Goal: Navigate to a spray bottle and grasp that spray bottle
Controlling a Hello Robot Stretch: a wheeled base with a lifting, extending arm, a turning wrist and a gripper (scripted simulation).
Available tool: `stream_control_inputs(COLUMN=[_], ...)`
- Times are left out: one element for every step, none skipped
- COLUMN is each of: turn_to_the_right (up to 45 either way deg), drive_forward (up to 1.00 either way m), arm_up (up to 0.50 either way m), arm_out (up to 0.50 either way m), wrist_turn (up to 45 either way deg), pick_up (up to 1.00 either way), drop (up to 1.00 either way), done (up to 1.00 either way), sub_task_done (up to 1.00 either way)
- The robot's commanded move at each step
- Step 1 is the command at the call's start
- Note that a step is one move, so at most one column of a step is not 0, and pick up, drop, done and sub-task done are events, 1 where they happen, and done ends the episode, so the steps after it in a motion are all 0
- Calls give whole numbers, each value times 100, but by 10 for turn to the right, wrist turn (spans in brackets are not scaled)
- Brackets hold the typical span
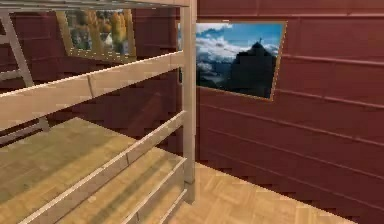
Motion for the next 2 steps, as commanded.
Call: stream_control_inputs(turn_to_the_right=[450,450], drive_forward=[0,0], arm_up=[0,0], arm_out=[0,0], wrist_turn=[0,0], pick_up=[0,0], drop=[0,0], done=[0,0], sub_task_done=[0,0])
